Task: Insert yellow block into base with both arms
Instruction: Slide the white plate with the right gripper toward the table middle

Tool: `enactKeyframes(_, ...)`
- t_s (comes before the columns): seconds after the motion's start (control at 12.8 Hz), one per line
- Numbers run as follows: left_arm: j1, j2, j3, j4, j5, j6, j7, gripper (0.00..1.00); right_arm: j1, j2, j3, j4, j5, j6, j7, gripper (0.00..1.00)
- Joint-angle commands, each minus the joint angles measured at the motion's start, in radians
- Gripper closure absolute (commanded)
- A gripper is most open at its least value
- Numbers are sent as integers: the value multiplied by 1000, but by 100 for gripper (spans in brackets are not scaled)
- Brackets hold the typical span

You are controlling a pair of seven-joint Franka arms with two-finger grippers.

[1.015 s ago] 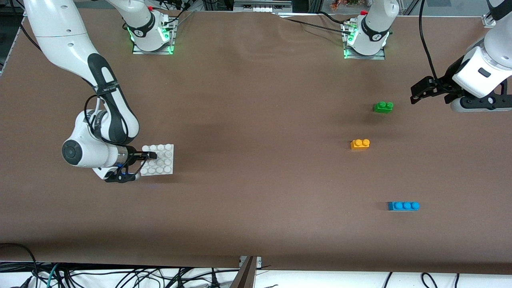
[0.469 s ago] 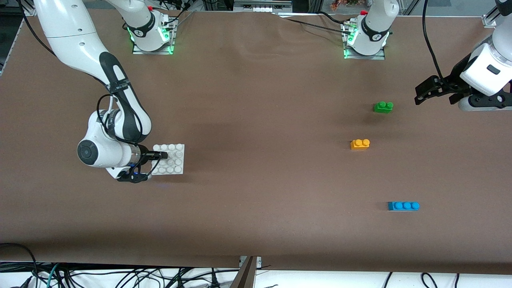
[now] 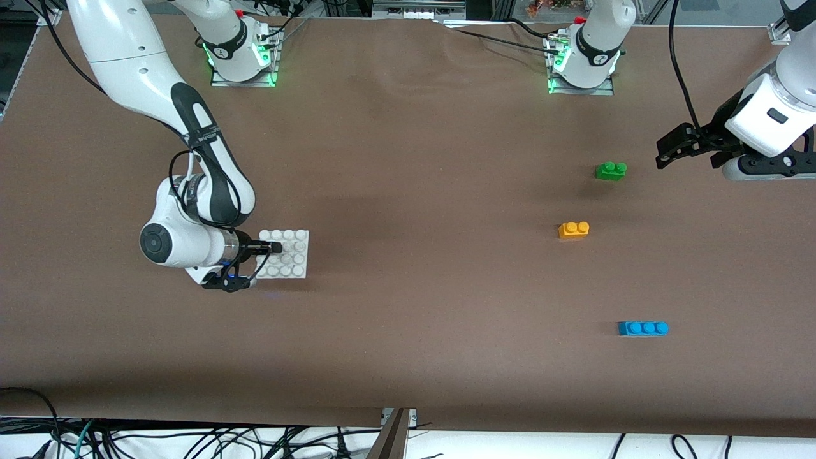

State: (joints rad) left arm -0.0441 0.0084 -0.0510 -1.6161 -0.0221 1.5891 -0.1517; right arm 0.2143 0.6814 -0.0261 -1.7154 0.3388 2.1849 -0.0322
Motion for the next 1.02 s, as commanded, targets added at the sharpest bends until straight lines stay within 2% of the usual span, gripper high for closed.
enactKeyframes(0.0,-3,13,2,27,-24,-8,-5,0,31,47,8,26,46,18,6,34)
enactKeyframes(0.23,-3,12,2,27,-24,-8,-6,0,59,49,8,39,89,18,6,34)
enactKeyframes(0.78,-3,12,3,27,-25,-8,-6,0,109,49,8,48,91,16,15,34)
enactKeyframes(0.94,-3,12,3,27,-24,-8,-6,0,141,49,8,62,85,16,101,33)
